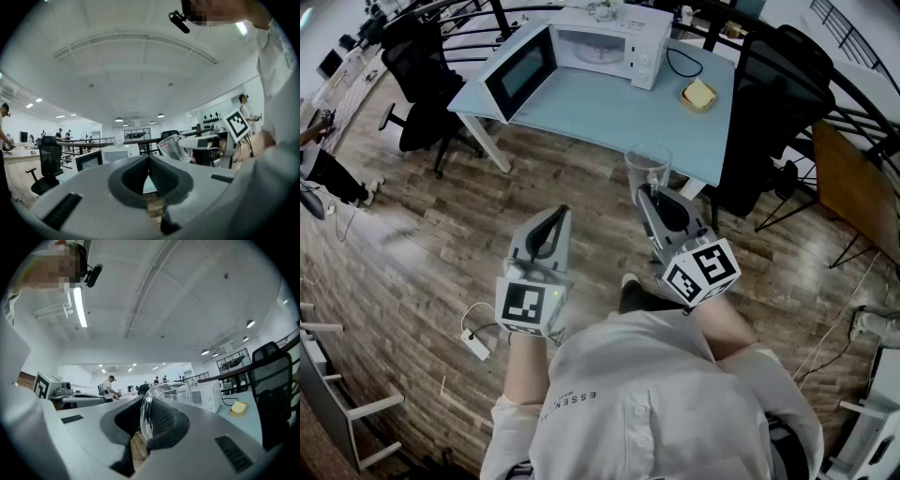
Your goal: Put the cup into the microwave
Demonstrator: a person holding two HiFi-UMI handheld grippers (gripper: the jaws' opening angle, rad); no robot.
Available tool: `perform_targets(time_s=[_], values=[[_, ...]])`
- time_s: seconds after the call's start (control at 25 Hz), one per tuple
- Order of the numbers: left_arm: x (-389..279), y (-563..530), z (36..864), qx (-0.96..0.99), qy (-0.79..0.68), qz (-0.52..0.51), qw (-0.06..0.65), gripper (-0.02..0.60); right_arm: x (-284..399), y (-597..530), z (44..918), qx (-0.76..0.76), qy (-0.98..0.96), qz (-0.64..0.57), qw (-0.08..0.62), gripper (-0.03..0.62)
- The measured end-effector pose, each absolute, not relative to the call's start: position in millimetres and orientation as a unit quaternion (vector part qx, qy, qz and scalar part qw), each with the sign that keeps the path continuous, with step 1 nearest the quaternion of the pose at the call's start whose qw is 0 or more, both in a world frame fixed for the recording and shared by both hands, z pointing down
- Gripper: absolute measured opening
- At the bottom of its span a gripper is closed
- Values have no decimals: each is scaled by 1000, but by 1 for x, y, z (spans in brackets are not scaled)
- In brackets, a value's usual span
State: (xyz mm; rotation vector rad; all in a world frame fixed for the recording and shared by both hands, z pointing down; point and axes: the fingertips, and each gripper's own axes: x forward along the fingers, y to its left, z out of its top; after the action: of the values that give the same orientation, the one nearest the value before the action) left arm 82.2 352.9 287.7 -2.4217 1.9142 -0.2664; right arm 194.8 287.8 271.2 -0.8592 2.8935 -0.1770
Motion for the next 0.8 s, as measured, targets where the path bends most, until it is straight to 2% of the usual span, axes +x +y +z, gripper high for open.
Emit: perform_targets(time_s=[0.4, 0.8], values=[[91, 366, 280, -788, 611, -71, 37, 2, 200, 302, 265, -283, 955, -54, 67, 38], [67, 371, 291, -773, 630, -74, 28, 2, 181, 298, 268, -267, 960, -54, 72, 38]])
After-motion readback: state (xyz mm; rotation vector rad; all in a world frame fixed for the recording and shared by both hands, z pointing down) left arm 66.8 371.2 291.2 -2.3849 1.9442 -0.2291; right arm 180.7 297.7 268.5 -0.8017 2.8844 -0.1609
